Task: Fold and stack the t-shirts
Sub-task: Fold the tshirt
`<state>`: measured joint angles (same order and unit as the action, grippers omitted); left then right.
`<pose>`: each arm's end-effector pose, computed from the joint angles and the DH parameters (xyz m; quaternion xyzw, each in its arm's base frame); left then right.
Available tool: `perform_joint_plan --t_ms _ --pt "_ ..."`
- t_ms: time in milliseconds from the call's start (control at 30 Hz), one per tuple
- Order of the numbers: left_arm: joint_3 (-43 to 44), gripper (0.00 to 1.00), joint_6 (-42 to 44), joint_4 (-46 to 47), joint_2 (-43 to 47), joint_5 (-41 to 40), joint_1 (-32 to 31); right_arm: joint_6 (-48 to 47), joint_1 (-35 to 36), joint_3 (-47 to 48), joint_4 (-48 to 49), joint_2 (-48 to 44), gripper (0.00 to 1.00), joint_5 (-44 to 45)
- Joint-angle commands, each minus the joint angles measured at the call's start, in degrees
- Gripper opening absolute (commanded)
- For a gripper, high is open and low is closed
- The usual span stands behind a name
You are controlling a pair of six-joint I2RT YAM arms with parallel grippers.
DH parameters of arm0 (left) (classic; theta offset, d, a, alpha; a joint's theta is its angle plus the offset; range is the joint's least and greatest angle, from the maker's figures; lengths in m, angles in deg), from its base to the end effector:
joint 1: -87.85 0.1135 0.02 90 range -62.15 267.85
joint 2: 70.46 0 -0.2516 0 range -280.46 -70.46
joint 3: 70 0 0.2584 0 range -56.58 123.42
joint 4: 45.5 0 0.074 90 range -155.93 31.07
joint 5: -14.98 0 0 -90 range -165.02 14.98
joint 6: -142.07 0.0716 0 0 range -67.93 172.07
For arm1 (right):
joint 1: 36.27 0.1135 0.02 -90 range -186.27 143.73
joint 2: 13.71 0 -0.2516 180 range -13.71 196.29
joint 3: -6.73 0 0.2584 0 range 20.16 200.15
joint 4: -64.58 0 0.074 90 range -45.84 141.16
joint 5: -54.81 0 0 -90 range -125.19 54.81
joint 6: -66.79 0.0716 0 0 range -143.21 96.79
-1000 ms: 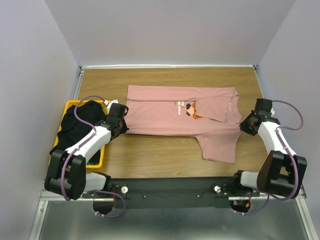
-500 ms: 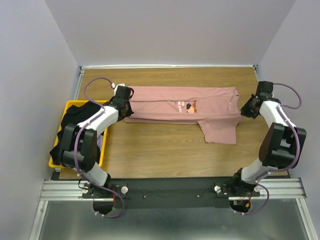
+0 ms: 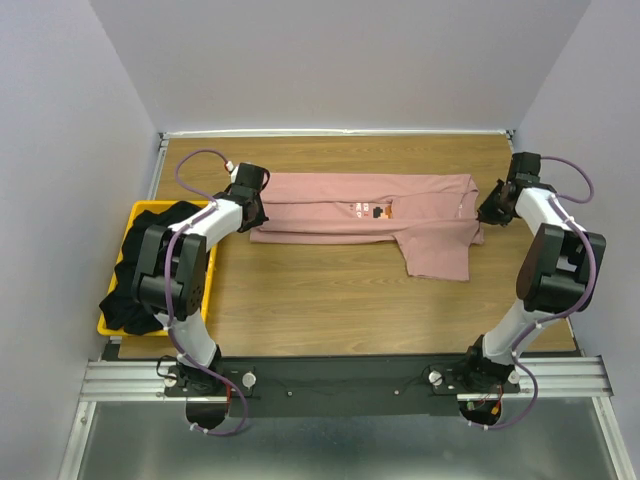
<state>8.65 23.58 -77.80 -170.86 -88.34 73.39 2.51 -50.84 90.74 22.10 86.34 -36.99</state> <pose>0.3815 -0.0814 0.1489 -0.1509 0.9333 -0.0096 0.3256 0.3763 -0.0955 0.1657 0.3274 0.9050 0.0414 0.2685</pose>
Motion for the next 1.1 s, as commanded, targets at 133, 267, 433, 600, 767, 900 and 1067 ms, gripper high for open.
perform_joint_plan --t_ms 133,267,433,600,767,900,1067 --pt "2.44 0.0 0.1 0.24 -3.84 -2.94 1.19 -1.9 1.56 3.5 1.02 4.63 0.03 1.36" --pt "2.79 0.0 0.28 0.42 -4.63 -3.73 1.36 -2.07 1.82 4.38 1.11 5.33 0.04 3.29" --pt "3.06 0.0 0.1 0.33 -5.95 -5.31 1.36 -2.77 2.17 4.47 1.46 6.65 0.06 4.18" --pt "2.97 0.05 0.19 0.51 -5.69 -6.54 1.36 -2.69 2.61 4.38 1.81 6.74 0.13 3.65" --pt "2.45 0.33 0.1 0.68 -2.36 -7.33 1.36 -1.2 2.62 3.86 2.16 3.06 0.25 3.82" --pt "1.92 0.5 0.02 0.68 0.37 -7.6 1.36 -0.14 2.53 2.54 2.6 -0.2 0.39 4.88" --pt "-0.45 0.58 -0.6 -0.11 7.4 -7.51 1.36 1.18 2.18 -0.97 2.96 -6.95 0.47 4.36"
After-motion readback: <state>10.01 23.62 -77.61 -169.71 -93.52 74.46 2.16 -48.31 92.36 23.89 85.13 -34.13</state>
